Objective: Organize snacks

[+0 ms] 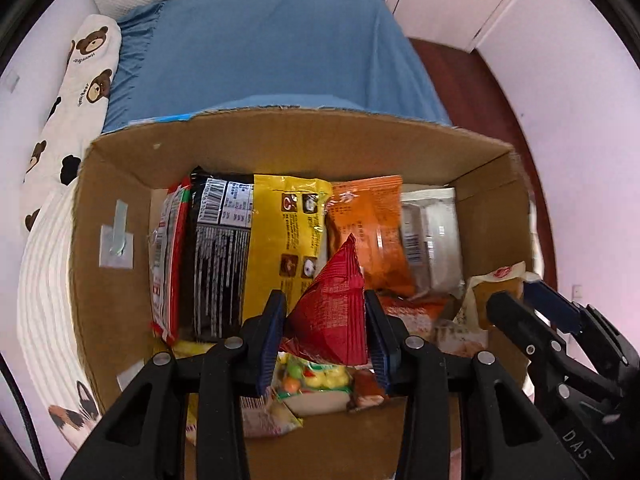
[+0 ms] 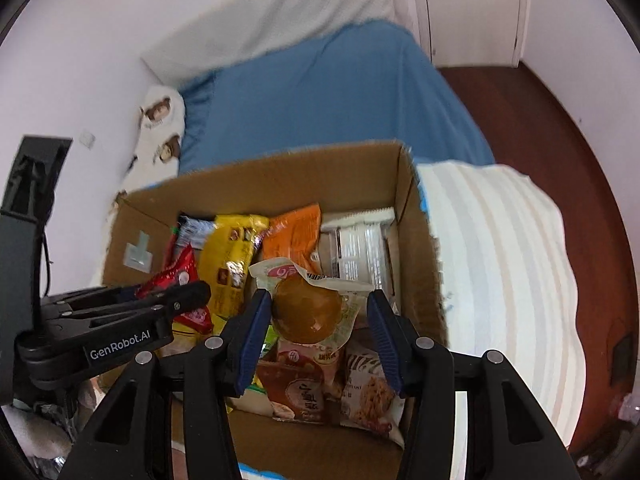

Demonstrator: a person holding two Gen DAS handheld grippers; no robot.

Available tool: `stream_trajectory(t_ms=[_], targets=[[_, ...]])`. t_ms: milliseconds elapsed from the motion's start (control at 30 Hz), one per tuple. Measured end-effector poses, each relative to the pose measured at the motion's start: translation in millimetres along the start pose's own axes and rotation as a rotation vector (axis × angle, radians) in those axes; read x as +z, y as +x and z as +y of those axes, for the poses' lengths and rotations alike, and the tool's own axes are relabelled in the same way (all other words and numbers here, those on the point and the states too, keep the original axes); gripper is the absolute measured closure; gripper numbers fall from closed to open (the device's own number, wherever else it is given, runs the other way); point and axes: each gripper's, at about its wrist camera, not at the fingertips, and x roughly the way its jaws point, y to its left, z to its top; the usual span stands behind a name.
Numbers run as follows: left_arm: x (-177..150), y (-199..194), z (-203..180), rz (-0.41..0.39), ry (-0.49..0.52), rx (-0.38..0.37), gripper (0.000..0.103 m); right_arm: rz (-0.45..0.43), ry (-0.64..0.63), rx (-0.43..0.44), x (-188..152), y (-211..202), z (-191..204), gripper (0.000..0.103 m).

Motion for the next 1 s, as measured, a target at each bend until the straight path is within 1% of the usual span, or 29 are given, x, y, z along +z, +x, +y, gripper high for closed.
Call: stream_trajectory(t_ms=[67, 133, 167, 200, 233, 267, 300, 333, 367, 400, 433, 500, 567, 600, 700, 900, 1000], targets=[[7, 10, 0, 0.019, 0.017, 0.028, 0.067, 0.020, -0.013, -0.019, 5, 9, 2, 0.050], [12, 17, 0, 0.036, 0.025, 0.049, 0.067, 0.058, -0.029, -0.037, 11, 16, 4, 0.050], [13, 19, 1, 0.042, 0.025, 0.053, 0.067, 0.069, -0.029, -0.040, 13, 18, 3, 0.046], [14, 20, 2, 0.050, 0.026, 0.060, 0.066, 0.081, -0.029, -0.049, 14, 20, 3, 0.030], [14, 20, 3, 0.054, 0.022, 0.057, 0.065, 0.086, -0.032, -0.065, 15, 21, 3, 0.019], [14, 21, 4, 0.058, 0.014, 0.048, 0.063, 0.083, -0.033, -0.072, 16, 20, 3, 0.006], [14, 20, 6, 0.061, 0.003, 0.039, 0.055, 0.077, -0.040, -0.086, 16, 19, 3, 0.006], [14, 20, 9, 0.063, -0.013, 0.036, 0.043, 0.077, -0.050, -0.107, 15, 18, 3, 0.006], [14, 20, 11, 0.068, -0.018, 0.041, 0.035, 0.077, -0.054, -0.121, 15, 18, 3, 0.006], [14, 20, 13, 0.069, -0.023, 0.048, 0.021, 0.075, -0.055, -0.133, 14, 17, 2, 0.006], [13, 19, 15, 0.064, -0.024, 0.053, 0.015, 0.076, -0.053, -0.137, 13, 15, 1, 0.006], [10, 16, 16, 0.049, -0.020, 0.078, 0.015, 0.084, -0.059, -0.162, 10, 14, 1, 0.005], [7, 13, 18, 0.041, -0.022, 0.085, 0.009, 0.082, -0.074, -0.178, 6, 12, 2, 0.005], [6, 12, 19, 0.036, -0.020, 0.086, 0.004, 0.082, -0.078, -0.184, 4, 11, 3, 0.005], [0, 5, 21, 0.004, -0.017, 0.097, 0.004, 0.081, -0.083, -0.191, -1, 7, 3, 0.002], [-17, -7, 23, -0.003, -0.030, 0.063, 0.004, 0.060, -0.084, -0.196, -10, -6, 4, 0.002], [-26, -19, 22, -0.031, -0.036, 0.057, 0.004, 0.040, -0.076, -0.190, -16, -17, 4, 0.002]])
